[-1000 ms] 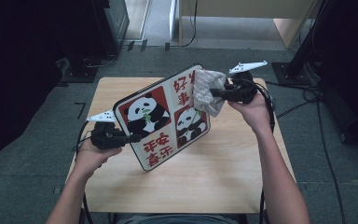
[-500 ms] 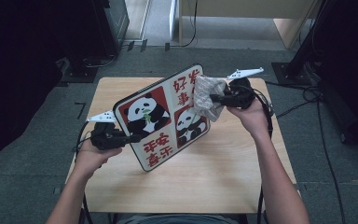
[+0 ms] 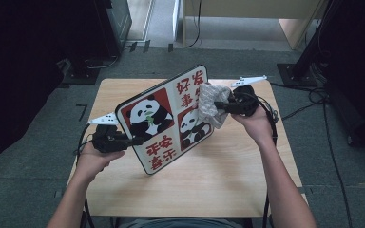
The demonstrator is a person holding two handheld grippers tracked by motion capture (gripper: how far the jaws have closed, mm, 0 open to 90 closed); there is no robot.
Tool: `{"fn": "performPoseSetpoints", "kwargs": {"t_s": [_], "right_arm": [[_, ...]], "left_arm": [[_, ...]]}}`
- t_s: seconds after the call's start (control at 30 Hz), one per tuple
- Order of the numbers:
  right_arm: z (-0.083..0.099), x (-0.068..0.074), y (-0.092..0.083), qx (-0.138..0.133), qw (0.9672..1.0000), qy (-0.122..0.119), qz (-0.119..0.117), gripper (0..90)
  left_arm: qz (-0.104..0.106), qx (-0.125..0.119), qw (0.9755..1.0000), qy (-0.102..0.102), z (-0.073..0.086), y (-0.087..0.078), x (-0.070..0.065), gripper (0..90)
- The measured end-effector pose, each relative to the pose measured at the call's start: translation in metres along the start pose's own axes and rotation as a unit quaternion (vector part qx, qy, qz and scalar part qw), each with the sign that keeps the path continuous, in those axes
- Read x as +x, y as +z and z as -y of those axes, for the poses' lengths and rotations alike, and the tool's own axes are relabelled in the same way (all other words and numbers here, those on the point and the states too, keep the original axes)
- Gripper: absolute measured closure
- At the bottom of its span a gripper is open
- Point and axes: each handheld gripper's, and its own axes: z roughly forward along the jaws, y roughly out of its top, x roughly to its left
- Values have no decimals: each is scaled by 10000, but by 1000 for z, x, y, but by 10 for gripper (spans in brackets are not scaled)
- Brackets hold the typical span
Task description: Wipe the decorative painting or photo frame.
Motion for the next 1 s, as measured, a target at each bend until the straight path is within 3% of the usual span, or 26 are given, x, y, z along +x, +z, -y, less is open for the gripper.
{"fn": "performPoseSetpoints", "kwargs": {"t_s": [1.0], "right_arm": [[44,-4,26,467,9986,102,224,699]], "left_arm": [[14,16,10000,21,0,-1,0,794]]}}
